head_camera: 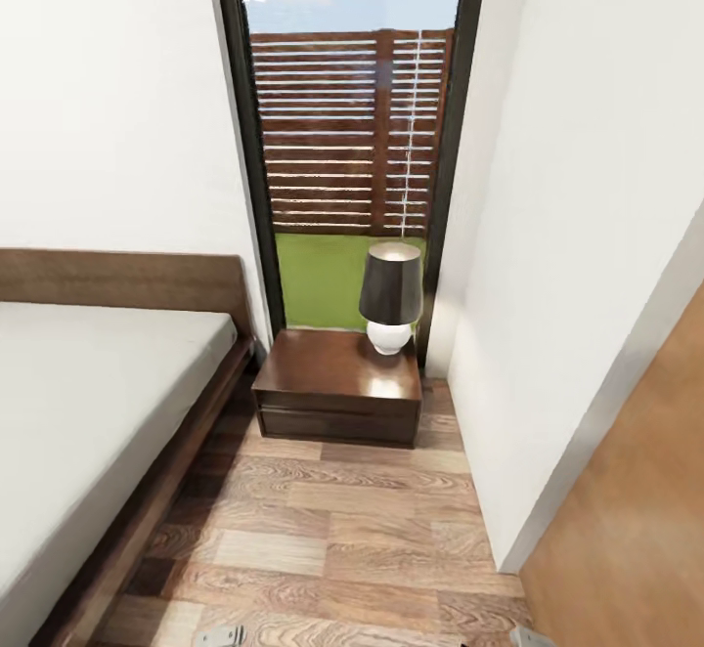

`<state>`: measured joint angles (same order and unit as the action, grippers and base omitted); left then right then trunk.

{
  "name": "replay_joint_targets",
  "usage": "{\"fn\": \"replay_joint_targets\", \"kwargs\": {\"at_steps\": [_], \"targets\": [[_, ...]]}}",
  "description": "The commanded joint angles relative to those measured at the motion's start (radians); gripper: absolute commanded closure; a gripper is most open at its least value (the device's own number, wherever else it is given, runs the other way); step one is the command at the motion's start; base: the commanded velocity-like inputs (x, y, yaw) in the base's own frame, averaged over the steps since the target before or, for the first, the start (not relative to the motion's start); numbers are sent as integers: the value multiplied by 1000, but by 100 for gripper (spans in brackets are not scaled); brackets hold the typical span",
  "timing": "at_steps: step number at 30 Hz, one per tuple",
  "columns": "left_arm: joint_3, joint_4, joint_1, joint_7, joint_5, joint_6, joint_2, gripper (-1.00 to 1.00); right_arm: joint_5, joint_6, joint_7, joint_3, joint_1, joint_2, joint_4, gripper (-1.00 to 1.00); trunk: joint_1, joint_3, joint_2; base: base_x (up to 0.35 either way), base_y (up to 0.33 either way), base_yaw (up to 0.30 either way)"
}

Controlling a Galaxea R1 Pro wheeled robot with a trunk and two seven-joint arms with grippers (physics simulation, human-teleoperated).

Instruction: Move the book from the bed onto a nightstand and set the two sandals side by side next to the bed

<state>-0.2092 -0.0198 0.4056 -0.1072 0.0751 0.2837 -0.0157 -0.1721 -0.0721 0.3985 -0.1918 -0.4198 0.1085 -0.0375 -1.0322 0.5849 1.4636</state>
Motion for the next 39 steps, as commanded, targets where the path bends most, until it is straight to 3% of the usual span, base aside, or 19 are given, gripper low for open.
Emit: {"fn": "replay_joint_targets", "kwargs": {"at_steps": [1, 11, 29, 39], "targets": [[-9, 1, 1, -3, 8, 3, 0, -100, -7, -2, 5, -2, -1, 0, 1, -100, -1, 1, 0, 318, 0, 276], [-9, 1, 1, -3, 8, 3, 0, -100, -7, -2, 5, -2, -1, 0, 1, -100, -1, 1, 0, 318, 0, 248], [-9, 1, 1, -3, 8, 3, 0, -100, -7, -2, 5, -2, -1, 0, 1, -100, -1, 1, 0, 312, -41, 23], [-9, 2, 1, -3, 8, 3, 0, -100, -7, -2, 5, -2, -1, 0, 1, -100, -1, 5, 0, 177, -110, 240]]}}
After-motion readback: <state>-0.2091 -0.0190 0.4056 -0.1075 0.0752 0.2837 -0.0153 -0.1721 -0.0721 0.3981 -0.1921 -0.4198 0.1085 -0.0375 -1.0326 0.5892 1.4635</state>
